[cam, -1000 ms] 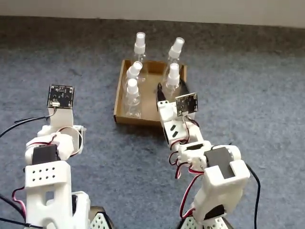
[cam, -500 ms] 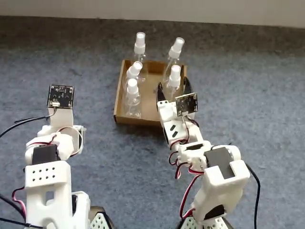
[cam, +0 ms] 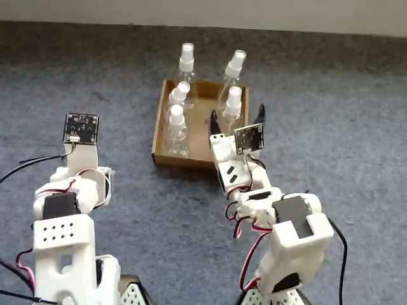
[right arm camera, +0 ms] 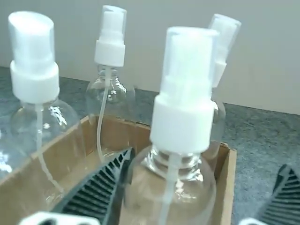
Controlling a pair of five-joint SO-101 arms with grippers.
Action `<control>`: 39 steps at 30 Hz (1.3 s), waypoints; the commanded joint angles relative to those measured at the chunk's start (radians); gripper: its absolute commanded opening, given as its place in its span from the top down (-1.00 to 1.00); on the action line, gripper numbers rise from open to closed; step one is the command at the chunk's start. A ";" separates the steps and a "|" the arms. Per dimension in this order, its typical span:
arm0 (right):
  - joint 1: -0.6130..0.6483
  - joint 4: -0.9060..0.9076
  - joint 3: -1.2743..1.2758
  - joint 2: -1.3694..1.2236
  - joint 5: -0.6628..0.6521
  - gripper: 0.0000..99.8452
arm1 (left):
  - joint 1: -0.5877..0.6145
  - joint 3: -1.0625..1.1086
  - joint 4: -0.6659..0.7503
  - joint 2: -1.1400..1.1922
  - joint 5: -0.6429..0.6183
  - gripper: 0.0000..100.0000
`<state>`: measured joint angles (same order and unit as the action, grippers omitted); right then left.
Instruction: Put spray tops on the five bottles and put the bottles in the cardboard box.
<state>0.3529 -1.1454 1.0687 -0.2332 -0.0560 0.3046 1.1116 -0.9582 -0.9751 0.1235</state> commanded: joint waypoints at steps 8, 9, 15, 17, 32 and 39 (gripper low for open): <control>0.001 -0.091 -0.038 0.016 -0.038 0.22 | 0.004 -0.004 0.017 -0.021 0.003 0.66; 0.001 -0.091 -0.038 0.016 -0.038 0.22 | 0.004 -0.004 0.017 -0.021 0.003 0.66; -0.001 -0.087 -0.039 0.045 -0.040 0.22 | 0.004 -0.004 0.017 -0.021 0.003 0.66; -0.001 -0.084 -0.036 0.097 -0.040 0.22 | 0.004 -0.004 0.018 -0.021 0.003 0.66; -0.001 0.503 -0.044 0.630 -0.040 0.22 | -0.027 -0.004 0.015 -0.021 0.003 0.66; -0.010 0.894 -0.252 0.875 -0.037 0.22 | -0.027 -0.004 0.015 -0.021 0.003 0.66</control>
<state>0.3529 -0.4043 0.9567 0.5278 -0.0852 0.2938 1.1116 -0.9582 -0.9751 0.1235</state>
